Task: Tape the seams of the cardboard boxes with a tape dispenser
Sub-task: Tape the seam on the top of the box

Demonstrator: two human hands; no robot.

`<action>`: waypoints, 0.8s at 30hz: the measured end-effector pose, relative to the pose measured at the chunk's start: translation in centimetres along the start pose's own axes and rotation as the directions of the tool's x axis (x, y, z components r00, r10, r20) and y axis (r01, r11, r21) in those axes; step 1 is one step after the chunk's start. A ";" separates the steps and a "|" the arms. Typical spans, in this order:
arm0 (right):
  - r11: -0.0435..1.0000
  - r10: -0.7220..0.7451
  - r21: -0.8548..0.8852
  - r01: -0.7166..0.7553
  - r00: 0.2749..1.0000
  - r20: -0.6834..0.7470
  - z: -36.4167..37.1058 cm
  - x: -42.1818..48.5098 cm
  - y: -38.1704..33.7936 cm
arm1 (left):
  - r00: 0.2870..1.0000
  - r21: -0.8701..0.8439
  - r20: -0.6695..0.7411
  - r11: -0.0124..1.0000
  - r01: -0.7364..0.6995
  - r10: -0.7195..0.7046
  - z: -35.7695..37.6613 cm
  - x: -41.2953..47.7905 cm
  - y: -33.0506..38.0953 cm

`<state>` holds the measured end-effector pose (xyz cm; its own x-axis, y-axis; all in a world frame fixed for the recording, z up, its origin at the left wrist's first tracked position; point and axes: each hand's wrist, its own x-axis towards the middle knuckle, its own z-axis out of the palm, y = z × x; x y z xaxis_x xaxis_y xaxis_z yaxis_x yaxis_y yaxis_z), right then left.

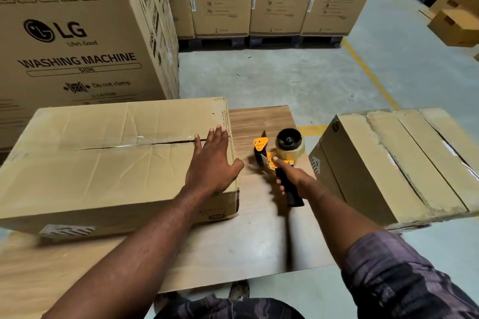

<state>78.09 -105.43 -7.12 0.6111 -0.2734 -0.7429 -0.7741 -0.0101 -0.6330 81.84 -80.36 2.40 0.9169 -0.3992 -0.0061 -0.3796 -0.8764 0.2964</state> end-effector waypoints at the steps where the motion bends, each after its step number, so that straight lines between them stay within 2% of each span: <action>1: 0.997 0.029 0.070 -0.032 0.999 0.045 0.7 0.0 0.4 | 1.000 -0.006 -0.004 1.000 0.001 -0.001 0.0 0.0 0.0; 3: 0.983 0.052 0.169 -0.069 0.993 0.105 2.1 -0.4 0.6 | 1.000 -0.011 -0.012 1.000 0.004 -0.004 0.0 0.0 0.0; 4: 0.981 0.053 0.180 -0.072 0.993 0.110 2.7 -0.6 0.7 | 1.000 -0.013 -0.018 1.000 0.007 -0.007 0.1 0.0 0.0; 5: 0.992 0.051 0.115 -0.060 0.996 0.079 3.1 -0.7 0.6 | 1.000 -0.017 -0.023 1.000 0.010 -0.010 0.1 0.0 0.0; 7: 0.966 -0.004 -0.259 -0.008 0.999 -0.046 3.1 -0.8 0.3 | 0.999 -0.020 -0.029 1.000 0.012 -0.013 0.2 0.1 -0.1; 9: 0.800 -0.095 -0.599 -0.002 0.987 -0.130 2.4 -1.2 -0.6 | 0.999 -0.028 -0.032 1.000 0.009 -0.010 0.2 0.1 -0.1; 12: 0.576 -0.228 -0.818 0.003 0.961 -0.157 2.0 -2.8 -4.3 | 0.999 -0.043 -0.046 0.999 0.014 -0.016 0.3 0.1 -0.1; 13: 0.549 -0.294 -0.834 0.054 0.947 -0.133 2.3 -3.3 -5.8 | 0.998 -0.050 -0.056 0.999 0.015 -0.017 0.3 0.1 -0.2; 14: 0.568 -0.392 -0.808 0.160 0.915 -0.094 2.9 -4.2 -7.4 | 0.998 -0.061 -0.062 0.998 0.015 -0.019 0.4 0.2 -0.2; 15: 0.618 -0.497 -0.714 0.328 0.867 -0.032 3.7 -5.2 -8.6 | 0.998 -0.075 -0.066 0.997 0.016 -0.020 0.4 0.2 -0.2; 16: 0.712 -0.558 -0.490 0.502 0.829 0.038 4.8 -6.2 -9.5 | 0.997 -0.097 -0.069 0.995 0.015 -0.021 0.3 0.2 -0.2; 17: 0.790 -0.576 -0.189 0.583 0.812 0.093 6.1 -7.1 -10.0 | 0.997 -0.127 -0.071 0.992 0.014 -0.023 0.2 0.2 -0.2; 18: 0.832 -0.552 0.025 0.555 0.820 0.152 7.6 -8.0 -10.1 | 0.997 -0.155 -0.073 0.988 0.014 -0.025 0.1 0.2 -0.1; 19: 0.844 -0.536 0.146 0.515 0.815 0.222 9.1 -8.3 -9.8 | 0.997 -0.174 -0.075 0.985 0.012 -0.025 0.1 0.1 -0.2; 21: 0.876 -0.483 0.144 0.461 0.826 0.290 11.7 -9.4 -8.8 | 0.996 -0.180 -0.082 0.984 0.006 -0.021 0.2 0.1 -0.4; 24: 0.920 -0.391 0.118 0.373 0.885 0.253 12.1 -8.5 -7.8 | 0.995 -0.178 -0.098 0.984 0.009 -0.027 0.4 0.2 -0.5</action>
<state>80.96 -91.37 1.50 0.8856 0.0057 -0.4645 -0.4645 0.0023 -0.8856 82.14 -80.06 1.86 0.9346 -0.3467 0.0796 -0.3429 -0.8182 0.4615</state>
